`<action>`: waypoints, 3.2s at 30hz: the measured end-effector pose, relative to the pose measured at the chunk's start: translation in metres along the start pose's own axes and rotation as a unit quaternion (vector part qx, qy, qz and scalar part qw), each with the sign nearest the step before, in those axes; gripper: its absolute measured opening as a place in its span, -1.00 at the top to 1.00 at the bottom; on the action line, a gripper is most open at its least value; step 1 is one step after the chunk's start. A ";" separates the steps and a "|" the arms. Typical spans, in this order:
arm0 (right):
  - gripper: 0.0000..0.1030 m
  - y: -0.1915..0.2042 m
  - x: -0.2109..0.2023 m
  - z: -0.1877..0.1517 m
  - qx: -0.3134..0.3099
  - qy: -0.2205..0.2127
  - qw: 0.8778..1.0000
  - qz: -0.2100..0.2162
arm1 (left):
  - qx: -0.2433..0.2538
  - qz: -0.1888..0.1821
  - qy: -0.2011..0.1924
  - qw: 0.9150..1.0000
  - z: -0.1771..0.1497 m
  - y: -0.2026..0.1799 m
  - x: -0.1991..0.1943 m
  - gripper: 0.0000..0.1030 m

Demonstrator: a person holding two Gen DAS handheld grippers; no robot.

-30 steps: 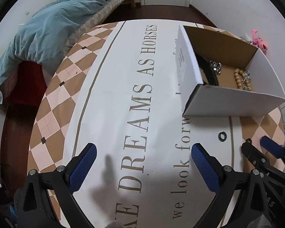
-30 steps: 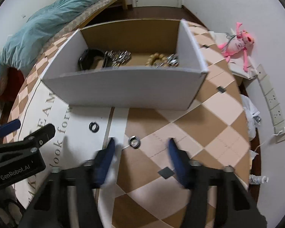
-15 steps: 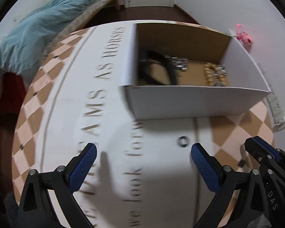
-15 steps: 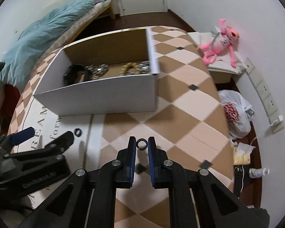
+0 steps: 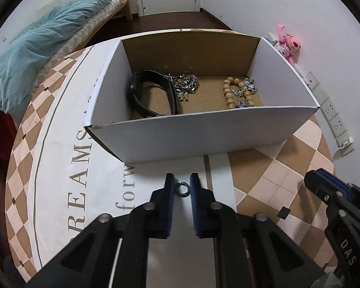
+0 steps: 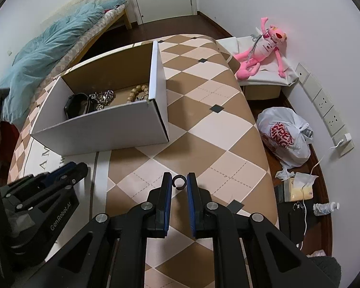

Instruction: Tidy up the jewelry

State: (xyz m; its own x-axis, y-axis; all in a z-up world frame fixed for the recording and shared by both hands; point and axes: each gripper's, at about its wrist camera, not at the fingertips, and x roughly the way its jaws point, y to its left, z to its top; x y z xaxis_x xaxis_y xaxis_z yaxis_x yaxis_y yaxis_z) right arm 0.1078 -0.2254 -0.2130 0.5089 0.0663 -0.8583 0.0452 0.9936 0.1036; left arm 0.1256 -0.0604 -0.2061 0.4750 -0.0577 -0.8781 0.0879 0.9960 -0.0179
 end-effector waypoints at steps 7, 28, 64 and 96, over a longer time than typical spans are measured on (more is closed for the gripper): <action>0.75 0.004 -0.014 0.005 0.003 -0.014 1.000 0.014 | -0.013 -0.016 -0.006 1.000 -0.006 0.006 -0.013 0.81; 0.75 0.029 -0.080 0.082 -0.014 -0.079 0.993 0.085 | -0.023 -0.079 -0.094 0.992 0.067 0.026 -0.105 0.81; -0.32 0.053 0.010 0.171 -0.062 0.071 0.995 0.040 | -0.068 -0.009 0.015 0.998 0.136 0.073 -0.044 -0.90; -1.00 0.035 -0.141 0.075 -0.060 -0.048 0.996 -0.047 | -0.045 0.025 -0.090 0.995 0.049 0.046 -0.175 -0.99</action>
State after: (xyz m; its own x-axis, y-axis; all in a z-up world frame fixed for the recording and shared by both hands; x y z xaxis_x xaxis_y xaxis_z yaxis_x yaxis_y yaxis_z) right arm 0.1025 -0.2066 -0.0504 0.5872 -0.0300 -0.8089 -0.0036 0.9992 -0.0397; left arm 0.0892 -0.0077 -0.0300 0.6273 -0.0112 -0.7787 -0.0150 0.9995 -0.0264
